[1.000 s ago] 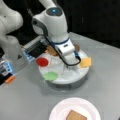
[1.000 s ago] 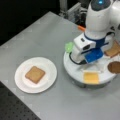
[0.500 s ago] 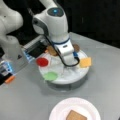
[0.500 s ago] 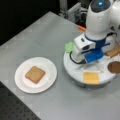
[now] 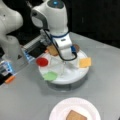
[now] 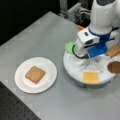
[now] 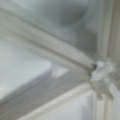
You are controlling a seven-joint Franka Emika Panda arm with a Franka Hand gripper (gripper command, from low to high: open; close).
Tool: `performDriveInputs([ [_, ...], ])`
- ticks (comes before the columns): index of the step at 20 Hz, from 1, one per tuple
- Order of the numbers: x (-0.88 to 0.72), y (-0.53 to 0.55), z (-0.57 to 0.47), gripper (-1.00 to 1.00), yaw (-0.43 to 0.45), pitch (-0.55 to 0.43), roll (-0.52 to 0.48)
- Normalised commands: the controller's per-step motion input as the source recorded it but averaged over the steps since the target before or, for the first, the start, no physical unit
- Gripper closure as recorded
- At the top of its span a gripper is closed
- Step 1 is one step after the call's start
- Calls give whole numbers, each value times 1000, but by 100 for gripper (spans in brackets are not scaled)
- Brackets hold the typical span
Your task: Ingredient selection for cheeseburger or sandwich
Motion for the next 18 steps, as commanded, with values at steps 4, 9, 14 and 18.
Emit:
performDriveInputs([
  [4, 73, -52, 139, -100, -11, 65, -78],
  [9, 81, -108, 221, -100, -69, 115, -70],
  [14, 116, -111, 283, -100, -245, 160, -96],
  [18, 190, -80, 350, -100, -407, 174, -107],
])
